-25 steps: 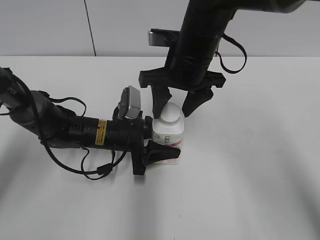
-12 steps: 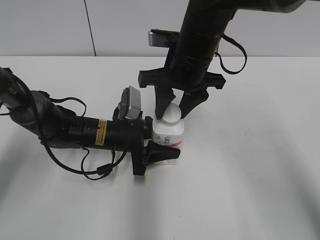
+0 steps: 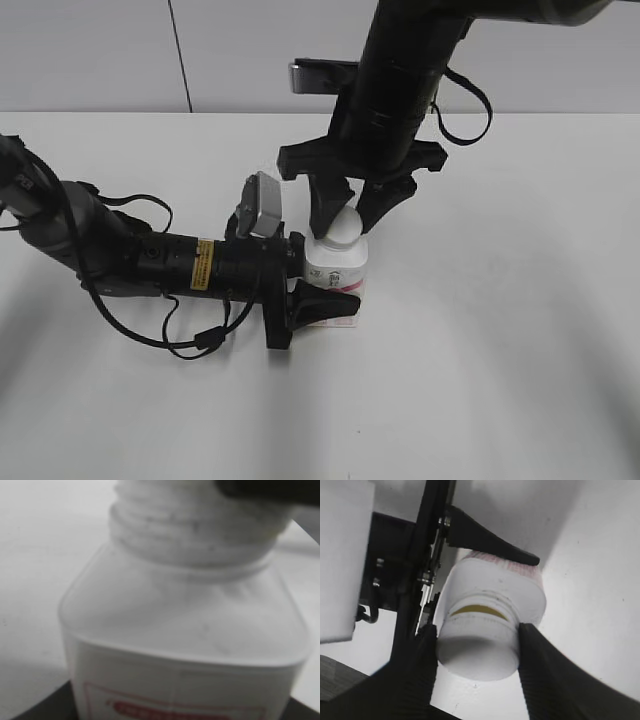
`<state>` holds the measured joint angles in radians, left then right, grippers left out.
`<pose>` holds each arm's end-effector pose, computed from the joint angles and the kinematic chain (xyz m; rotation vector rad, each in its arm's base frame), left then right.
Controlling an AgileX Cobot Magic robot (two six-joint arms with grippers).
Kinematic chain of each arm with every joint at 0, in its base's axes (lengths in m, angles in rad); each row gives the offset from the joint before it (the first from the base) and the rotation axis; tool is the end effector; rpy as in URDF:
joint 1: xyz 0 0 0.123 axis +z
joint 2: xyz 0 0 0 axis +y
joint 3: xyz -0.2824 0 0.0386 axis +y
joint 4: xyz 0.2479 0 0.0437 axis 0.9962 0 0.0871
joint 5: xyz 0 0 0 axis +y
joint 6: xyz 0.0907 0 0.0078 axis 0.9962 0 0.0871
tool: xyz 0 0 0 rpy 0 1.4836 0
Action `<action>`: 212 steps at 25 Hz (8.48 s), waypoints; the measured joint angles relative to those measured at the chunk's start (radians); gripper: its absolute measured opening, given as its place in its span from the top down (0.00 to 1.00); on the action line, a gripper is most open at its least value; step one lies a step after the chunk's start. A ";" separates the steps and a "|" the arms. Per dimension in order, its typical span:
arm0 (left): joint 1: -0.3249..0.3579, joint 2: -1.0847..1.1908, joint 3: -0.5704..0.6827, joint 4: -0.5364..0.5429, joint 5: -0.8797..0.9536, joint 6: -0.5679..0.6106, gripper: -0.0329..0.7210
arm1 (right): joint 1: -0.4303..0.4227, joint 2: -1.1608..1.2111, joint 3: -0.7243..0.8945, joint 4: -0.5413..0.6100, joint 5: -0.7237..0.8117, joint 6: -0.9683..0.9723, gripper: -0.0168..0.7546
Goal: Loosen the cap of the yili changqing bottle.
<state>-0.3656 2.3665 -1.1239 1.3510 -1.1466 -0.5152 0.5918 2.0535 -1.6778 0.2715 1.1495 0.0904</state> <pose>0.3276 -0.2120 0.0454 1.3673 1.5074 -1.1032 0.3400 0.2554 0.2176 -0.6197 3.0082 0.4394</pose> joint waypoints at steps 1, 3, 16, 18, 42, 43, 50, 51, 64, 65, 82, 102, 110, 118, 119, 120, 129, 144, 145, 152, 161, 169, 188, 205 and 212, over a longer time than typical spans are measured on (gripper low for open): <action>0.000 0.000 0.000 -0.001 0.001 0.000 0.44 | 0.000 0.000 0.000 -0.001 -0.001 -0.033 0.47; 0.000 0.000 0.000 -0.002 0.002 0.000 0.44 | 0.000 0.000 0.000 -0.002 -0.002 -0.110 0.47; 0.000 0.000 0.000 -0.002 0.002 0.000 0.44 | 0.000 0.000 0.000 -0.010 -0.002 -0.590 0.47; 0.000 0.000 0.000 -0.002 0.002 0.000 0.44 | 0.000 0.000 0.000 -0.012 -0.002 -0.646 0.47; 0.001 0.000 0.000 0.009 0.002 0.000 0.44 | 0.000 0.000 0.000 -0.014 -0.003 -0.988 0.47; 0.001 0.000 0.000 0.009 0.002 0.000 0.44 | 0.000 0.000 0.000 -0.014 -0.003 -0.988 0.47; 0.001 0.000 0.000 0.015 0.000 0.000 0.44 | 0.000 -0.009 0.000 -0.014 0.007 -0.990 0.47; 0.001 0.000 0.000 0.018 -0.001 0.000 0.44 | 0.000 -0.013 0.000 -0.014 0.006 -0.990 0.47; 0.001 0.000 0.000 0.028 -0.005 0.000 0.44 | 0.000 -0.039 -0.021 -0.091 0.060 -0.880 0.47; 0.001 0.000 0.000 0.028 -0.005 0.000 0.44 | 0.000 -0.040 -0.029 -0.095 0.061 -0.861 0.47; 0.001 0.000 0.000 0.031 -0.006 0.000 0.44 | -0.414 -0.047 -0.020 -0.019 0.056 -0.471 0.47; 0.001 0.000 0.000 0.031 -0.006 0.000 0.44 | -0.654 -0.047 0.299 -0.187 -0.164 -0.239 0.48; 0.001 0.000 0.000 0.032 -0.006 0.000 0.44 | -0.654 -0.047 0.300 -0.187 -0.190 -0.227 0.48; 0.001 0.000 0.000 0.032 -0.006 0.000 0.44 | -0.654 -0.047 0.300 -0.162 -0.181 -0.224 0.48; 0.001 0.000 0.000 0.032 -0.006 0.000 0.44 | -0.654 -0.047 0.300 -0.153 -0.181 -0.224 0.48; 0.001 0.000 0.000 0.032 -0.006 0.000 0.44 | -0.654 -0.043 0.300 -0.144 -0.181 -0.224 0.48; 0.001 0.000 0.000 0.032 -0.007 0.000 0.44 | -0.654 0.023 0.303 -0.102 -0.161 -0.224 0.48; 0.001 0.000 0.000 0.032 -0.004 0.000 0.44 | -0.654 0.045 0.300 -0.134 -0.122 -0.217 0.48; 0.001 0.000 0.000 0.032 -0.004 0.000 0.44 | -0.654 0.047 0.300 -0.135 -0.118 -0.217 0.48; 0.001 0.000 0.000 0.032 -0.003 0.000 0.44 | -0.654 0.062 0.300 -0.135 -0.111 -0.217 0.48; 0.001 0.000 0.000 0.032 -0.003 0.000 0.44 | -0.654 0.066 0.298 -0.135 -0.104 -0.214 0.48; 0.001 0.000 0.000 0.032 -0.002 0.000 0.44 | -0.654 0.066 0.298 -0.135 -0.105 -0.212 0.41; 0.001 0.000 0.000 0.033 -0.002 0.000 0.44 | -0.654 0.066 0.209 -0.135 -0.048 -0.199 0.37; 0.001 -0.001 0.000 -0.012 -0.004 -0.008 0.34 | -0.654 0.066 0.166 -0.133 -0.006 -0.177 0.37; 0.001 -0.001 0.000 -0.022 -0.053 -0.028 0.29 | -0.654 0.066 0.166 -0.133 -0.005 -0.176 0.37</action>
<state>-0.3646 2.3655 -1.1239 1.3286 -1.1997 -0.5427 -0.0624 2.1198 -1.5116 0.1380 1.1444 -0.0861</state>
